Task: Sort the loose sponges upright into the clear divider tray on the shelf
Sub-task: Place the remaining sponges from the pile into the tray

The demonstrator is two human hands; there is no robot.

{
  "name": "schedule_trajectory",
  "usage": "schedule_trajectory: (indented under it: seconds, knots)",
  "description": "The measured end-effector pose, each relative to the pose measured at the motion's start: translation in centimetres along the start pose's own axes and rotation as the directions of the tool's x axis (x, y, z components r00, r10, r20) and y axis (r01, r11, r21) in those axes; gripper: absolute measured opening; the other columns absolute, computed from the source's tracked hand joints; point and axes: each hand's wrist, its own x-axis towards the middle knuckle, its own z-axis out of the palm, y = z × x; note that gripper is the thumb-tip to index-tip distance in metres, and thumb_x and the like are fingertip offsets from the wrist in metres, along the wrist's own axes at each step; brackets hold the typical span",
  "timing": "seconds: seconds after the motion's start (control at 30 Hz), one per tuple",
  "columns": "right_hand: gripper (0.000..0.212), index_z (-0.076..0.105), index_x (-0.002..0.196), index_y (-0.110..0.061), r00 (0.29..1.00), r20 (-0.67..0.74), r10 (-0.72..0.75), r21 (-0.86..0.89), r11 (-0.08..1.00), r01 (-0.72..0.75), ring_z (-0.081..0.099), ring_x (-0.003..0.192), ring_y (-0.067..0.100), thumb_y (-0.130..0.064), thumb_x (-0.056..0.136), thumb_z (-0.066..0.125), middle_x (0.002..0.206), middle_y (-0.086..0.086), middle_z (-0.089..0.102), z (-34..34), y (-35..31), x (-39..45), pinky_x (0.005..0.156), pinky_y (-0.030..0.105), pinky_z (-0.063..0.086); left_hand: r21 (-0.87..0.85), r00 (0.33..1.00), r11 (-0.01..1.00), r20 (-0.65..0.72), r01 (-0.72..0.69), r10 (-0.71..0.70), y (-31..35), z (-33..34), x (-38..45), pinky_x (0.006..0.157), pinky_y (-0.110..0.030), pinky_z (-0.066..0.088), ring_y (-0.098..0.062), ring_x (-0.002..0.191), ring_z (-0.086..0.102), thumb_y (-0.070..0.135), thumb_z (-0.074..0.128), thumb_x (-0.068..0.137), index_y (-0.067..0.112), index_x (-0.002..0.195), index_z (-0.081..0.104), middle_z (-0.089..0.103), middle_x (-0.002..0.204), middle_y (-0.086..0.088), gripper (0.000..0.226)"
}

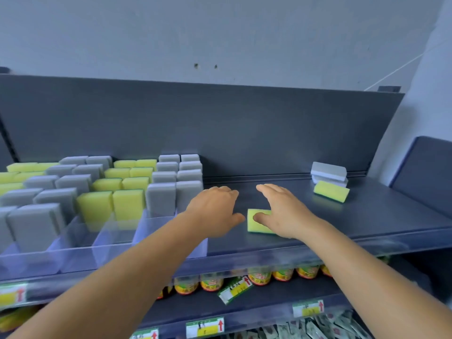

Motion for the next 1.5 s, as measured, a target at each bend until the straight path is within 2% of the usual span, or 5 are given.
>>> schedule_trajectory:
  seconds: [0.4,0.93,1.17,1.3,1.5]
  knots:
    - [0.069,0.020,0.150,-0.019,0.996,0.092,0.015,-0.031,0.999,-0.012,0.017,0.145,0.016,-0.037,0.092,0.053,0.158,-0.005,0.019,-2.2,15.0,2.5,0.115,0.030,0.020,0.009,0.964,0.990,0.229,0.139,-0.138,9.5,6.1,8.3,0.100,-0.044,0.045,-0.029,0.129,0.039,0.047,0.047,0.094,0.023,0.144,0.035,0.041,0.142,-0.004,0.057]
    - [0.042,0.039,0.138,-0.020,0.974,0.138,0.180,-0.119,0.979,-0.164,0.034,0.131,0.029,-0.033,0.100,0.028,0.146,0.004,0.035,-2.3,28.0,7.8,0.105,0.040,0.034,-0.311,0.987,0.942,0.133,0.126,-0.089,16.4,8.7,18.3,0.111,-0.039,0.034,-0.021,0.139,0.030,0.033,0.053,0.093,0.026,0.142,0.040,0.032,0.149,-0.002,0.051]
    - [0.054,0.030,0.145,-0.018,0.958,0.179,0.226,-0.014,0.974,-0.227,0.041,0.129,0.027,-0.035,0.096,0.043,0.147,0.007,0.036,-2.9,27.4,9.9,0.098,0.035,0.041,-0.120,0.901,0.905,0.213,0.408,-0.378,15.2,7.9,20.3,0.073,-0.033,0.041,-0.025,0.102,0.048,0.062,0.057,0.082,0.009,0.099,0.050,0.056,0.105,-0.007,0.055]
    - [0.049,0.046,0.134,-0.017,0.938,0.230,0.258,-0.016,0.965,-0.261,0.049,0.119,0.026,-0.040,0.091,0.048,0.132,0.006,0.055,-3.0,27.0,11.1,0.096,0.037,0.047,-0.289,0.920,0.883,0.248,0.371,-0.305,14.2,8.0,20.9,0.100,-0.033,0.040,-0.022,0.132,0.041,0.052,0.064,0.082,0.015,0.142,0.037,0.043,0.145,-0.003,0.076]
    - [0.062,0.035,0.143,-0.025,0.917,0.328,0.226,0.188,0.936,-0.298,0.057,0.117,0.024,-0.028,0.086,0.060,0.130,0.005,0.054,-3.0,26.8,11.5,0.097,0.038,0.049,-0.472,0.955,0.830,0.160,0.297,-0.250,13.9,7.4,20.7,0.101,-0.025,0.036,-0.016,0.137,0.035,0.033,0.076,0.077,0.024,0.150,0.025,0.032,0.152,0.004,0.089]
